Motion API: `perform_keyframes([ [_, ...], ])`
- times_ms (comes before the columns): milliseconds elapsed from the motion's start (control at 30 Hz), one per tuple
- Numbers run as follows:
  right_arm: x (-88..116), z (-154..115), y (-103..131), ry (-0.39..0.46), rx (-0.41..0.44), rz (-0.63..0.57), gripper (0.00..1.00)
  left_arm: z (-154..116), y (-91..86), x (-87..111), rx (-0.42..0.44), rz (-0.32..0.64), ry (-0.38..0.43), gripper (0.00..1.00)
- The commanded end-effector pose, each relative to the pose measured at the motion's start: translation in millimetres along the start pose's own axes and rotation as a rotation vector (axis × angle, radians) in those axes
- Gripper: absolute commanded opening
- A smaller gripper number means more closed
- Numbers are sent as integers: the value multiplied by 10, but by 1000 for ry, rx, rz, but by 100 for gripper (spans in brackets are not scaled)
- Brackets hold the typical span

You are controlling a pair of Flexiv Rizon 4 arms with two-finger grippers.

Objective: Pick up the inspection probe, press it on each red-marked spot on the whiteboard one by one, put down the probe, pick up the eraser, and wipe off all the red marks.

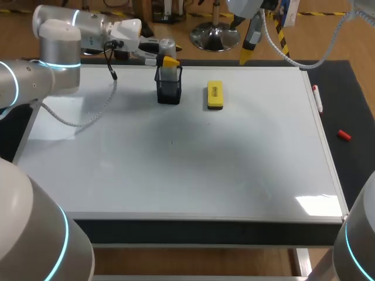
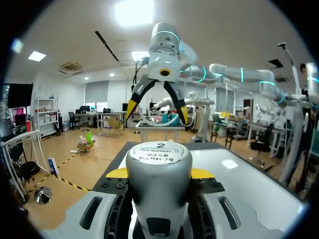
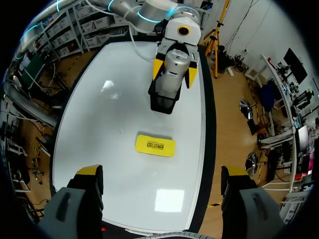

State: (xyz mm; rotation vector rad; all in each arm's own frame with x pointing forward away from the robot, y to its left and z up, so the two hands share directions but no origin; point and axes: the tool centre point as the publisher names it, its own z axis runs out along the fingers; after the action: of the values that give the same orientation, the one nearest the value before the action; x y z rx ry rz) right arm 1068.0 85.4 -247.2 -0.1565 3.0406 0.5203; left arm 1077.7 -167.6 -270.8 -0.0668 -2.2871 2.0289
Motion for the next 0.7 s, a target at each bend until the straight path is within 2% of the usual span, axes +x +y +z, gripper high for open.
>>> perform_keyframes([
  [33, -10, -9, -3, 3, 3, -1, 100, 5, 24, -27, 8, 2, 5, 0],
  [267, -10, -9, -3, 3, 3, -1, 100, -17, 52, -13, 5, -5, -4, 0],
  [300, -10, -9, -3, 3, 3, -1, 100, -21, 60, -12, 4, -7, -5, 3],
  [367, -10, -9, -3, 3, 3, -1, 100, -25, 68, -11, 4, -9, -5, 40],
  [400, -10, -9, -3, 3, 3, -1, 100, -29, 70, -10, 4, -10, -6, 65],
  [433, -10, -9, -3, 3, 3, -1, 100, -34, 70, -10, 3, -10, -8, 100],
  [700, -10, -9, -3, 3, 3, -1, 100, -96, 16, 5, -9, -2, -23, 100],
])
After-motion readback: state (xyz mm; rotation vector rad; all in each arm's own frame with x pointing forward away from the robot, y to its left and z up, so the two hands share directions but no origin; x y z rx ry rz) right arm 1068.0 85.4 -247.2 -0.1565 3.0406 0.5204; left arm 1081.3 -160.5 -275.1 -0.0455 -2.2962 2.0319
